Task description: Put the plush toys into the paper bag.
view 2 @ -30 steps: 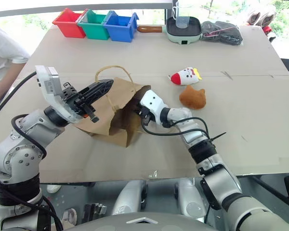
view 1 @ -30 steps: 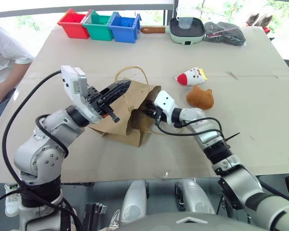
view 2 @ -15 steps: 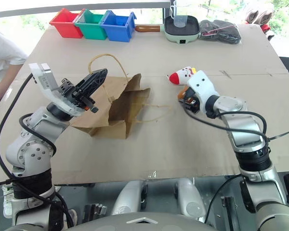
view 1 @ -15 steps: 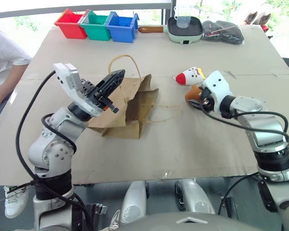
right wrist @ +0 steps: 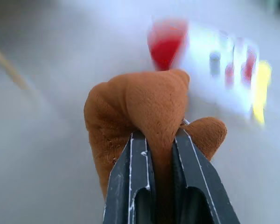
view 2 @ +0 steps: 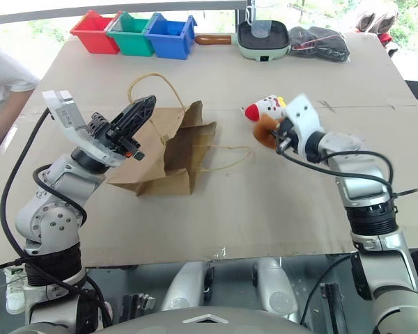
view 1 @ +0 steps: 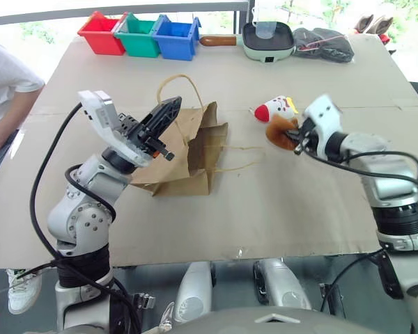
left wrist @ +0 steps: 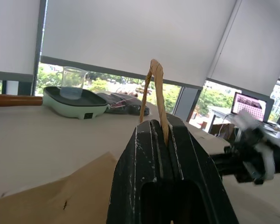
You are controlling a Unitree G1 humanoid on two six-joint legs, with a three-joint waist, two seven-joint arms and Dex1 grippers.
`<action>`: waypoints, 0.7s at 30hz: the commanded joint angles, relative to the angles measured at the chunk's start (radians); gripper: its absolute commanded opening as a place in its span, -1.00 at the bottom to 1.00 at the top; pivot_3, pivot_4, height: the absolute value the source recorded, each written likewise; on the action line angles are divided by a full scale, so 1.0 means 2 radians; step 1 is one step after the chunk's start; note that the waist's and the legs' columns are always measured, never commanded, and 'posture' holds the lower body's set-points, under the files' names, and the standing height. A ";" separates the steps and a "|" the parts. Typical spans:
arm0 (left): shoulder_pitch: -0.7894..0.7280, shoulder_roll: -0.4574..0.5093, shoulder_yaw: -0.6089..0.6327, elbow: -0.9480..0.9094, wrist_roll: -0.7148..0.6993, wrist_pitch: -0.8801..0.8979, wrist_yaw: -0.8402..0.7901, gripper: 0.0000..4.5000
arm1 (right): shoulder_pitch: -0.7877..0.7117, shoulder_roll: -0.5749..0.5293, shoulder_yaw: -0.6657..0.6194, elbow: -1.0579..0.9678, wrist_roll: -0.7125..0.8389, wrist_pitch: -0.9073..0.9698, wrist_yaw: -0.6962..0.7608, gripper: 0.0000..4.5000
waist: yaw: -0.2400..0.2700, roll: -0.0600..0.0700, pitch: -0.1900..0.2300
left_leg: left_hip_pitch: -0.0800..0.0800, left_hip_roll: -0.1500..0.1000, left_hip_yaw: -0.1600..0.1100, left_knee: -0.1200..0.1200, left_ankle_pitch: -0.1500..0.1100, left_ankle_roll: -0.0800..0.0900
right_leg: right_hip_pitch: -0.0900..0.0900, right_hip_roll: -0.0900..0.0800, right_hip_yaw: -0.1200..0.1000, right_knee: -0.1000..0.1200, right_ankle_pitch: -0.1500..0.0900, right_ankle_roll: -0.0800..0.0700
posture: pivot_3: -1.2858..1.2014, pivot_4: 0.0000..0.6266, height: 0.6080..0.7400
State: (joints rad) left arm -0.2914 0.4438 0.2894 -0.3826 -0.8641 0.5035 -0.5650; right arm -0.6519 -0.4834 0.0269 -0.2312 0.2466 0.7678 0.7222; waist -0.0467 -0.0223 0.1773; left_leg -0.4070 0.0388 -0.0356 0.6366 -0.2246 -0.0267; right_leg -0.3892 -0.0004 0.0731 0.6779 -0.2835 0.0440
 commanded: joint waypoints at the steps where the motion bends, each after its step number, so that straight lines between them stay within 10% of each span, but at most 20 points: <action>1: -0.012 0.002 0.001 -0.015 -0.009 -0.006 -0.004 -1.00 | -0.024 -0.004 0.027 -0.051 0.017 0.000 0.018 -0.96 | 0.002 0.000 0.000 | 0.000 0.000 -0.001 0.000 0.000 0.000 | 0.000 0.000 -0.001 0.000 0.000 0.000 | 0.03 -0.52 1.00; 8: -0.030 -0.003 -0.010 -0.021 -0.012 -0.006 0.005 -1.00 | -0.066 0.007 0.181 0.016 -0.055 -0.076 0.059 -0.96 | 0.003 0.000 0.000 | -0.005 0.000 -0.001 0.002 0.000 0.000 | -0.004 -0.001 -0.001 0.000 0.000 0.000 | 0.03 -0.52 1.00; 21: -0.030 -0.043 -0.072 -0.025 0.028 -0.032 -0.009 -1.00 | -0.168 0.194 0.226 0.324 -0.062 -0.285 0.166 -0.83 | 0.002 0.000 0.000 | -0.004 0.000 -0.002 0.002 0.000 0.000 | -0.003 -0.001 -0.002 0.001 0.000 0.000 | 0.03 -0.52 1.00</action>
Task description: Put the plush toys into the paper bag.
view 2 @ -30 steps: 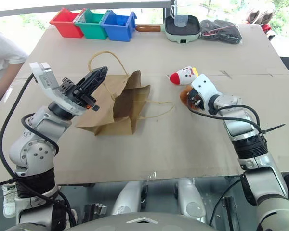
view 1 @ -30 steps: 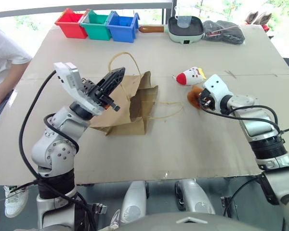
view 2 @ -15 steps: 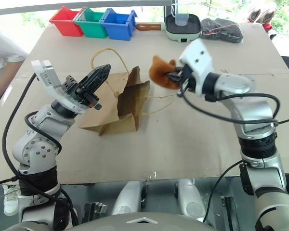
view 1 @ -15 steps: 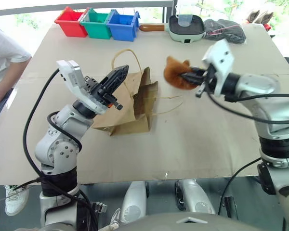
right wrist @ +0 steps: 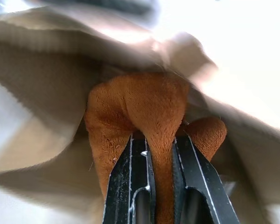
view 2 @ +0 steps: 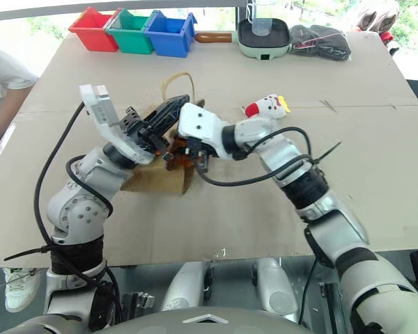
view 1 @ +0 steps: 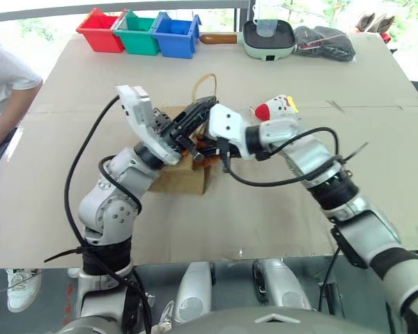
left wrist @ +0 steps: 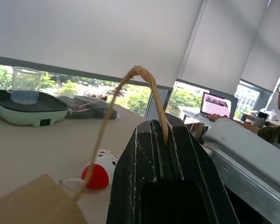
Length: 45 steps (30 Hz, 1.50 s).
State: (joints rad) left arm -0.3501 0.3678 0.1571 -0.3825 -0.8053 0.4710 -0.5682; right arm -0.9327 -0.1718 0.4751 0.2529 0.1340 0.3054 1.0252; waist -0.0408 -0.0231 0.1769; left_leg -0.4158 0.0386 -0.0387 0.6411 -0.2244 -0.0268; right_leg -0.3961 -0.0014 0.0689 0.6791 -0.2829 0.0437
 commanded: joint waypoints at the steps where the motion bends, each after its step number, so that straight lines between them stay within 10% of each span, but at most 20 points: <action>1: 0.006 -0.004 -0.005 -0.029 0.007 -0.018 -0.003 -1.00 | -0.034 0.051 0.000 0.125 -0.013 -0.078 0.015 -0.66 | -0.001 0.000 0.000 | 0.000 0.000 0.000 0.000 0.000 0.000 | 0.000 0.000 0.000 0.000 0.000 0.000 | 0.03 -0.52 1.00; 7: 0.049 0.011 0.057 -0.049 0.002 -0.023 0.019 -1.00 | 0.002 0.012 -0.060 0.080 0.005 -0.070 0.010 0.45 | 0.008 0.000 0.000 | -0.001 0.000 -0.001 0.000 0.000 0.000 | 0.000 -0.001 -0.001 0.000 0.000 0.000 | 0.03 -0.52 1.00; 17: 0.077 0.031 0.105 -0.052 -0.023 -0.032 0.010 -1.00 | 0.052 -0.100 -0.152 -0.070 0.011 0.066 -0.064 0.45 | 0.010 0.000 0.000 | 0.000 0.000 0.000 0.000 0.000 0.000 | 0.000 0.000 0.000 0.000 0.000 -0.001 | 0.03 -0.52 1.00; 26: 0.058 0.022 0.090 -0.053 -0.016 -0.036 0.024 -1.00 | -0.097 -0.067 -0.140 0.343 -0.110 0.012 -0.252 0.45 | 0.000 0.000 0.000 | 0.000 0.000 0.001 0.000 0.000 0.000 | 0.000 0.000 0.001 0.000 0.000 -0.001 | 0.03 -0.52 1.00; 33: 0.060 0.002 0.085 -0.059 -0.007 -0.073 0.022 -1.00 | -0.111 -0.063 -0.144 0.423 -0.127 -0.105 -0.228 -0.94 | -0.001 -0.001 0.000 | 0.000 0.000 0.002 0.000 0.000 0.000 | 0.000 0.000 0.001 0.000 0.000 -0.001 | 0.03 -0.52 1.00; 45: 0.019 -0.003 0.068 -0.024 -0.074 -0.054 -0.013 -1.00 | 0.059 -0.089 -0.133 -0.119 0.012 0.031 -0.046 -0.97 | 0.000 0.000 0.000 | 0.000 0.000 0.000 0.000 0.000 0.000 | 0.000 0.000 0.000 0.000 0.001 0.000 | 0.03 -0.52 1.00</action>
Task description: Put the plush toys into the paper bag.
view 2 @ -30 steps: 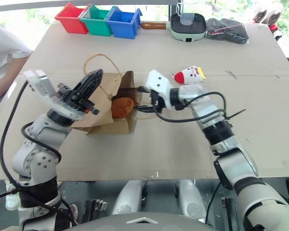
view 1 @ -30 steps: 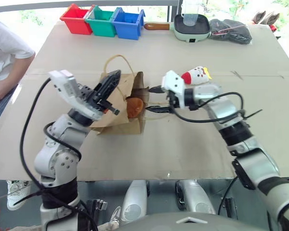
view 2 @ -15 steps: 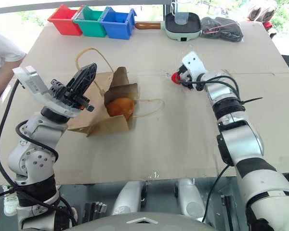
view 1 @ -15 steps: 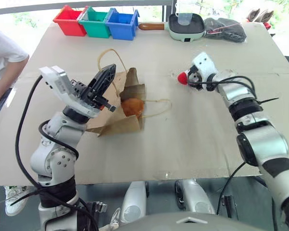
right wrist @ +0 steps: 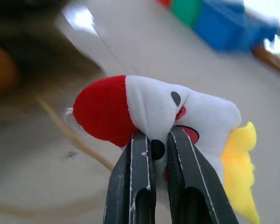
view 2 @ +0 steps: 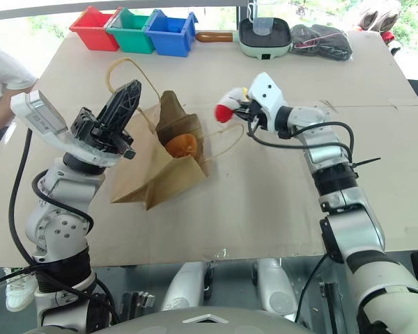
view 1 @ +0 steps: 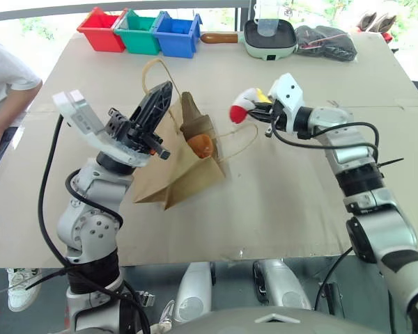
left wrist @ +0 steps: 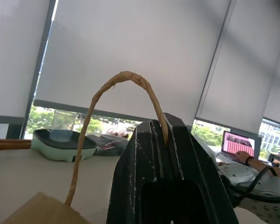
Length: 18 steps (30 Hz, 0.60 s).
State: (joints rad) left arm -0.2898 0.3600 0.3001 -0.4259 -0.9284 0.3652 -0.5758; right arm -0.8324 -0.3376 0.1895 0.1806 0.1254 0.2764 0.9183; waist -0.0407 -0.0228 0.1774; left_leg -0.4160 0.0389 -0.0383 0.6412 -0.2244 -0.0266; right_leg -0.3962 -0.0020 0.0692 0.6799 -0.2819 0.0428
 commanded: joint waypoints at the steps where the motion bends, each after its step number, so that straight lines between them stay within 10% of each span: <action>1: -0.013 0.002 -0.005 0.000 -0.016 0.001 -0.012 -1.00 | 0.009 -0.003 0.014 -0.097 0.015 0.060 0.002 -0.97 | 0.000 0.000 0.000 | 0.000 0.000 0.000 0.000 0.000 0.000 | 0.000 0.000 0.000 0.000 0.000 0.000 | 0.03 -0.52 1.00; 18: -0.012 -0.021 -0.043 -0.005 0.036 -0.020 -0.005 -1.00 | -0.034 0.064 0.135 -0.014 -0.003 -0.054 0.109 -0.97 | -0.002 0.000 0.000 | 0.000 0.000 0.000 0.001 0.000 0.000 | 0.000 0.000 0.000 0.000 0.000 0.000 | 0.03 -0.52 1.00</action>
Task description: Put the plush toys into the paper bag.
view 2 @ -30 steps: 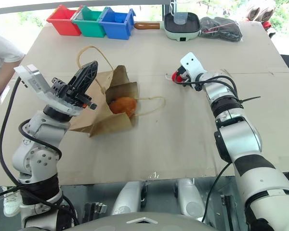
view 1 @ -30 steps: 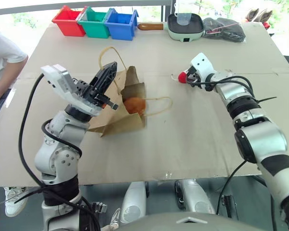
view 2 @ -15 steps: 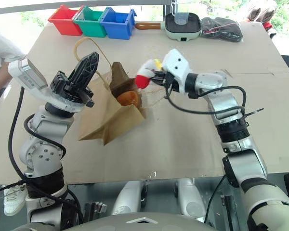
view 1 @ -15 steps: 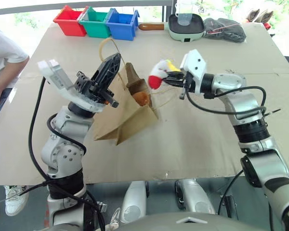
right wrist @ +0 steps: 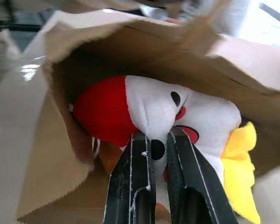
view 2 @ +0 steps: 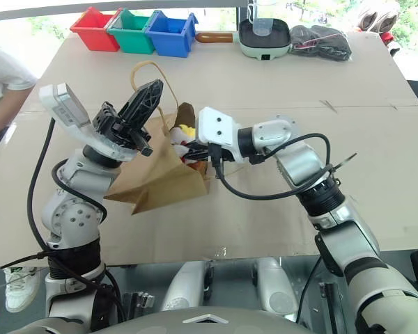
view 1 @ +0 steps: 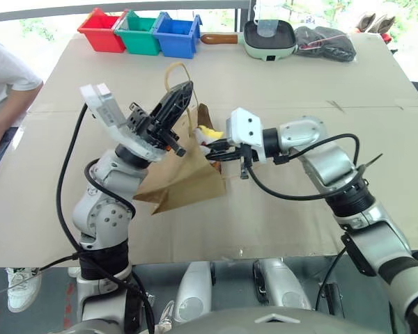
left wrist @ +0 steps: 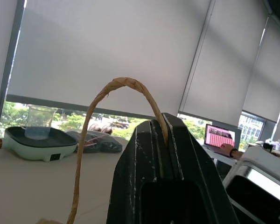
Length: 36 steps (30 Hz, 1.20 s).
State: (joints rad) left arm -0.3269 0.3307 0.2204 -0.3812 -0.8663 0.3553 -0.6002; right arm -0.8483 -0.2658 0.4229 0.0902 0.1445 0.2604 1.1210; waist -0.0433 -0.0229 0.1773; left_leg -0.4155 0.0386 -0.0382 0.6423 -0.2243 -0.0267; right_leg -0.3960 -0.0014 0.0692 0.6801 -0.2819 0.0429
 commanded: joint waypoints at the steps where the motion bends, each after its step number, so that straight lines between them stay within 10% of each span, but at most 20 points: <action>1: 0.012 -0.008 -0.003 -0.031 0.004 -0.015 0.009 -1.00 | -0.031 0.040 0.023 0.052 -0.019 -0.058 0.007 -0.97 | 0.000 0.000 0.000 | 0.000 0.000 0.000 0.000 0.000 0.000 | 0.000 0.000 0.000 0.000 0.000 0.000 | 0.03 -0.52 1.00; 5: 0.039 -0.021 -0.003 -0.061 -0.022 -0.010 0.016 -1.00 | -0.055 0.095 0.035 0.165 -0.043 -0.121 -0.003 -0.97 | 0.001 0.000 0.000 | 0.000 0.000 0.000 0.000 0.000 0.000 | 0.000 0.000 0.000 0.000 0.000 0.000 | 0.03 -0.52 1.00; 12: 0.070 -0.018 0.018 -0.080 -0.056 -0.013 0.011 -1.00 | -0.014 0.056 0.009 0.107 -0.007 -0.086 0.052 0.47 | 0.007 0.000 0.000 | 0.000 0.000 -0.001 0.000 0.000 0.000 | 0.000 -0.001 -0.001 0.000 0.000 0.000 | 0.03 -0.52 1.00; 24: 0.126 0.005 0.075 -0.100 -0.158 -0.009 -0.017 -1.00 | 0.095 -0.107 -0.101 -0.147 0.056 0.208 -0.024 0.47 | 0.002 0.000 0.000 | 0.000 0.000 0.000 0.000 0.000 0.000 | 0.000 0.000 0.000 0.000 0.000 0.000 | 0.03 -0.52 1.00; 30: 0.143 0.016 0.089 -0.108 -0.185 -0.006 -0.020 -1.00 | 0.117 -0.039 -0.165 -0.123 0.107 0.434 -0.146 0.47 | 0.002 -0.001 0.000 | 0.000 0.000 0.000 0.000 0.000 0.000 | 0.000 0.000 0.000 0.000 0.000 0.000 | 0.03 -0.52 1.00; 36: 0.143 0.016 0.085 -0.107 -0.178 -0.011 -0.016 -1.00 | 0.098 0.028 -0.165 -0.016 0.120 0.426 -0.178 0.47 | 0.001 -0.001 -0.001 | 0.000 0.000 0.000 0.000 0.000 0.000 | 0.000 0.000 0.001 0.000 0.000 0.000 | 0.03 -0.52 1.00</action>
State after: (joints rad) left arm -0.0370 0.3572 0.3839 -0.5465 -1.2111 0.3549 -0.6275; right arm -0.6364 -0.2288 0.1053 0.0305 0.3568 1.1226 0.7758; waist -0.0421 -0.0247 0.1762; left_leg -0.4152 0.0386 -0.0373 0.6433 -0.2244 -0.0265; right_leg -0.3952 -0.0007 0.0706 0.6796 -0.2821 0.0429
